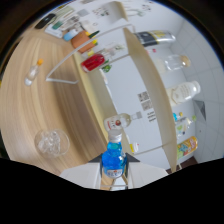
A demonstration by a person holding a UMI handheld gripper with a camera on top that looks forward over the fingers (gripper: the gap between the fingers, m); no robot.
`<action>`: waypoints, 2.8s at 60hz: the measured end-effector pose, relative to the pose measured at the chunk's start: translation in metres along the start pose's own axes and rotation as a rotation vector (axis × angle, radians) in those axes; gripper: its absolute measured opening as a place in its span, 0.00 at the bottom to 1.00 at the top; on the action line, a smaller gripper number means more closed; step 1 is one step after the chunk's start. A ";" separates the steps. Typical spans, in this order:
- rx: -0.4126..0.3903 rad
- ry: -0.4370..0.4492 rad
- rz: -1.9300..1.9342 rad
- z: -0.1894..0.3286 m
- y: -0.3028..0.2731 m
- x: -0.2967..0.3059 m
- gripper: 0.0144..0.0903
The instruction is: Make me a cup of Mount Fuji.
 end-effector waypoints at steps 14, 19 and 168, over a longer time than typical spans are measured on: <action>0.083 -0.009 0.696 -0.026 0.029 0.042 0.28; 0.057 -0.027 0.873 -0.021 0.066 0.033 0.29; 0.082 0.018 1.188 0.001 -0.224 0.158 0.92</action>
